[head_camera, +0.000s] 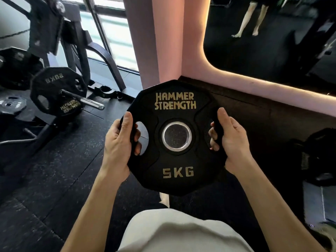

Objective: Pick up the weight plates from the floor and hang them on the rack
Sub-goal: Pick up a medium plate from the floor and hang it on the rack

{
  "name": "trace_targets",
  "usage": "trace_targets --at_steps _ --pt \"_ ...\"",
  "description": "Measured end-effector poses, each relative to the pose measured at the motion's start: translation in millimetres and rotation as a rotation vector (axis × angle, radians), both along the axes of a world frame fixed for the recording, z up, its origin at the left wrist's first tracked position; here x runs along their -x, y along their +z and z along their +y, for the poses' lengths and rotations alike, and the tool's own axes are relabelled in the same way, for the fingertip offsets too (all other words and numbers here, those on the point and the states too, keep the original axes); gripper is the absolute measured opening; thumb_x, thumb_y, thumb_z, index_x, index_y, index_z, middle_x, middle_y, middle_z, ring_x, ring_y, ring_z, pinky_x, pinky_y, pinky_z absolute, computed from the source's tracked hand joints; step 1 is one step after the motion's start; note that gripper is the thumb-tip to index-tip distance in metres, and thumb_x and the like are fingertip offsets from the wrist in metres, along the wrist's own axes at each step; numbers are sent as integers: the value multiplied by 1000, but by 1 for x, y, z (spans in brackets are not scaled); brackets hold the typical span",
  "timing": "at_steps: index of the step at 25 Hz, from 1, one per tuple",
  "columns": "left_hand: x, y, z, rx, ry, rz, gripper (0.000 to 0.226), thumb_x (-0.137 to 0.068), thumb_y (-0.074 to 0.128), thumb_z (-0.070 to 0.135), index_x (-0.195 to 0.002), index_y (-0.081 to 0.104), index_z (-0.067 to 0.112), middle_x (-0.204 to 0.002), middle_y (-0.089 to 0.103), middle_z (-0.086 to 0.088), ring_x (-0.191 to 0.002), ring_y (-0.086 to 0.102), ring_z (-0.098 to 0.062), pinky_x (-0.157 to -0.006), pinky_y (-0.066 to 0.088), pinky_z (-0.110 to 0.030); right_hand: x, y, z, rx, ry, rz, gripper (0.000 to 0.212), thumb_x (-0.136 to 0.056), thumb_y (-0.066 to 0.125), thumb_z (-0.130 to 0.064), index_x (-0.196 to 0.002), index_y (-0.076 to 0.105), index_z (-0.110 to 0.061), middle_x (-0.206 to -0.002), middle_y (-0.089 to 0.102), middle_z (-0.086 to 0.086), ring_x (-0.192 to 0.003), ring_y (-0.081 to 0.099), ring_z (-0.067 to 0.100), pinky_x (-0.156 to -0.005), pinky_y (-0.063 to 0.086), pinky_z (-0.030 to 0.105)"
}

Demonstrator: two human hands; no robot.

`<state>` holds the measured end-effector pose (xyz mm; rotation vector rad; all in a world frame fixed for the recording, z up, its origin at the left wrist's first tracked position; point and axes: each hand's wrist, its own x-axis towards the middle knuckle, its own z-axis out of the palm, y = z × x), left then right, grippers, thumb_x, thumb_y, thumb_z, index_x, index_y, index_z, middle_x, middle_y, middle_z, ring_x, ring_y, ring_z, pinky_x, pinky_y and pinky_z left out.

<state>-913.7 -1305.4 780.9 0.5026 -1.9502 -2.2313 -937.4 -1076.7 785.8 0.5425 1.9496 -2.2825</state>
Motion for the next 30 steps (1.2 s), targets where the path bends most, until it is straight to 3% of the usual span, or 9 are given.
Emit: trace_targets --at_steps 8,12,14,17,21,27,30 --pt "233 20 -30 1 -132 10 36 -98 48 46 -94 52 11 -61 47 -1 -39 39 -12 -35 32 -21 201 12 -34 -21 -177 -32 41 -90 56 -55 -86 60 -14 -58 54 -2 -48 46 12 -48 41 25" --pt "328 22 -19 2 -169 25 37 -100 47 44 -77 52 15 -57 46 -1 -37 37 -13 -36 31 -20 286 8 -25 -24 -242 -33 44 -89 56 -57 -89 62 -14 -60 55 -2 -48 47 11 -47 41 25" --pt "383 17 -8 2 -202 32 36 -100 48 44 -78 53 15 -55 45 0 -37 36 -13 -35 30 -21 333 4 -14 -15 -266 -29 45 -89 56 -58 -90 62 -13 -59 55 -2 -47 46 11 -47 41 25" --pt "461 13 17 13 -241 34 37 -98 50 46 -88 52 11 -57 45 -1 -38 36 -15 -37 31 -23 399 -2 10 15 -314 5 43 -90 56 -57 -86 60 -14 -59 53 -1 -47 44 12 -47 38 27" --pt "556 20 63 -3 -327 46 36 -97 49 46 -86 53 12 -59 43 -3 -39 34 -16 -39 31 -23 475 3 49 34 -380 44 42 -91 55 -54 -81 59 -14 -58 53 0 -46 42 14 -46 36 27" --pt "667 19 152 47 -545 14 36 -98 51 47 -93 56 11 -64 47 -4 -42 38 -14 -41 32 -23 530 9 116 20 -660 11 40 -92 57 -53 -78 57 -16 -59 54 -1 -47 43 13 -43 36 27" --pt "715 14 209 43 -730 -16 33 -95 54 49 -89 64 18 -73 60 1 -54 49 -11 -48 42 -21 542 7 147 25 -867 23 40 -92 57 -52 -78 56 -14 -59 53 0 -46 43 12 -41 35 26"
